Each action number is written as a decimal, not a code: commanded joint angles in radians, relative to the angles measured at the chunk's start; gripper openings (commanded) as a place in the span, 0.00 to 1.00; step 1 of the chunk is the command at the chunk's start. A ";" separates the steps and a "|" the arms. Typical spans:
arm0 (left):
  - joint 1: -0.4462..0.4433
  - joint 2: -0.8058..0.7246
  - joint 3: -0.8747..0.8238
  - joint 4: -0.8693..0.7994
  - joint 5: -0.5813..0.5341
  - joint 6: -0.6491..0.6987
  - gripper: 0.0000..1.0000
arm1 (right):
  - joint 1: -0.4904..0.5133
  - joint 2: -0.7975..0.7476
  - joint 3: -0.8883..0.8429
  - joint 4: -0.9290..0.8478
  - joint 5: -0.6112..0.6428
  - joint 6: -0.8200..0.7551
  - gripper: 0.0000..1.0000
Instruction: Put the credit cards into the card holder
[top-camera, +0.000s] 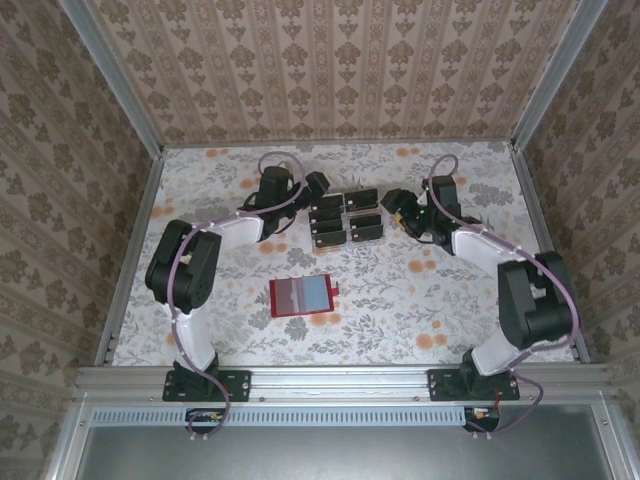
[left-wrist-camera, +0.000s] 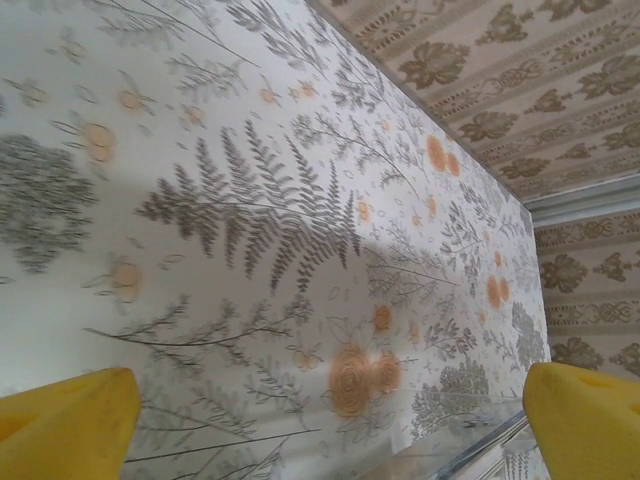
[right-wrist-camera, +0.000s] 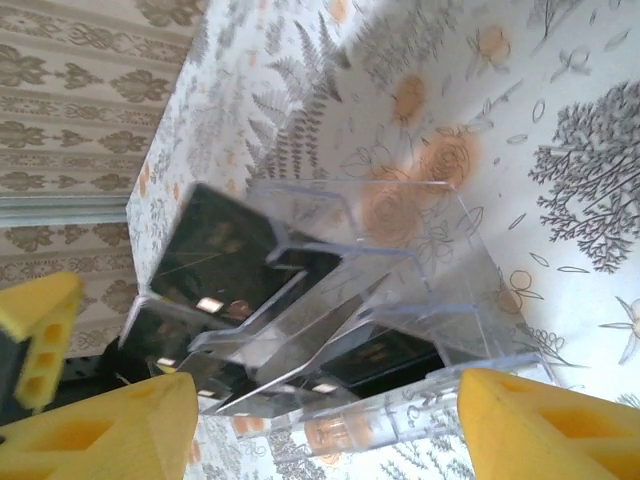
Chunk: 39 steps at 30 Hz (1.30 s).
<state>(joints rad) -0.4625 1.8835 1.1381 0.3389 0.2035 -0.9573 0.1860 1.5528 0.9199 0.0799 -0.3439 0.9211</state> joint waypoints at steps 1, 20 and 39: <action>0.071 -0.114 -0.039 -0.026 0.015 0.051 1.00 | 0.030 -0.069 0.078 -0.252 0.099 -0.246 0.70; 0.153 -0.584 -0.386 -0.371 0.047 0.215 1.00 | 0.245 0.110 0.434 -0.634 0.409 -0.731 0.69; 0.024 -0.086 0.023 -0.184 0.018 0.119 1.00 | -0.018 -0.049 0.060 -0.263 0.012 -0.333 0.72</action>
<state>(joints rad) -0.4274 1.7557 1.1152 0.1146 0.2520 -0.8013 0.1825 1.5658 1.0119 -0.2584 -0.2558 0.5224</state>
